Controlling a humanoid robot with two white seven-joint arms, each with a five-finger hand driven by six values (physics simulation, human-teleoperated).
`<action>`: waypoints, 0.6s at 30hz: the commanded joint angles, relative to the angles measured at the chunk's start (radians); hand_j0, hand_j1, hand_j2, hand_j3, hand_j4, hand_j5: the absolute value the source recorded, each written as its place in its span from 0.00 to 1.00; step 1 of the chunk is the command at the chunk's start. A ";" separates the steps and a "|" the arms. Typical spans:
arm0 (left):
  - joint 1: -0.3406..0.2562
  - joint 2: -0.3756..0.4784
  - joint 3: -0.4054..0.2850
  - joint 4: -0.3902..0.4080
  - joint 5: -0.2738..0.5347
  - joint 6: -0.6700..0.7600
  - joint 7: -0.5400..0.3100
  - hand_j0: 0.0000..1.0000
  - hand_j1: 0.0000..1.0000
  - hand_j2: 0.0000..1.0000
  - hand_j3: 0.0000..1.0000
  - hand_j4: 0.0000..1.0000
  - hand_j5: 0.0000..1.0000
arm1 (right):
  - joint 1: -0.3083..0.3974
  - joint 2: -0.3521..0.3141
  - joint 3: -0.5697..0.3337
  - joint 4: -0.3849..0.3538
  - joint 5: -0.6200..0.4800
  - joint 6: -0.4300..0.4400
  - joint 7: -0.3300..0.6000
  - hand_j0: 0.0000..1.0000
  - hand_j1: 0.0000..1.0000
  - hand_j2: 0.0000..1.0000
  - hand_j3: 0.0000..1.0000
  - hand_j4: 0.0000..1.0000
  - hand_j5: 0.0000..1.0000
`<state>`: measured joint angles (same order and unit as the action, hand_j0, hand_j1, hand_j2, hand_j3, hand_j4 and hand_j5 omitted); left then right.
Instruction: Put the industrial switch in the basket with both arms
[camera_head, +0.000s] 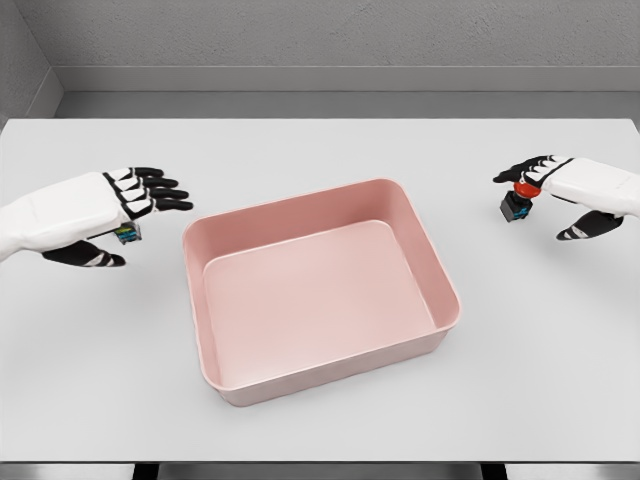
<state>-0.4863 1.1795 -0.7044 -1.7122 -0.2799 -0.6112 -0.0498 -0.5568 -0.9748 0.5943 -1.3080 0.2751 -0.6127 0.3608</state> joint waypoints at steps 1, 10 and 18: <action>0.000 0.005 0.000 0.008 0.007 0.000 0.001 1.00 1.00 1.00 1.00 1.00 1.00 | 0.000 -0.002 -0.002 0.003 -0.008 0.002 0.000 1.00 1.00 1.00 1.00 1.00 1.00; -0.008 0.016 -0.009 0.121 0.002 0.000 -0.001 1.00 1.00 1.00 1.00 1.00 1.00 | -0.012 0.039 -0.018 0.030 -0.002 0.002 -0.002 1.00 1.00 1.00 1.00 1.00 1.00; -0.021 -0.026 -0.010 0.227 -0.039 0.000 -0.010 1.00 1.00 1.00 1.00 1.00 1.00 | -0.092 0.140 -0.016 0.122 0.095 0.002 0.007 1.00 1.00 1.00 1.00 1.00 1.00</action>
<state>-0.5078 1.1614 -0.7156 -1.4997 -0.3095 -0.6112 -0.0585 -0.6519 -0.8668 0.5790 -1.2158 0.3362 -0.6123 0.3676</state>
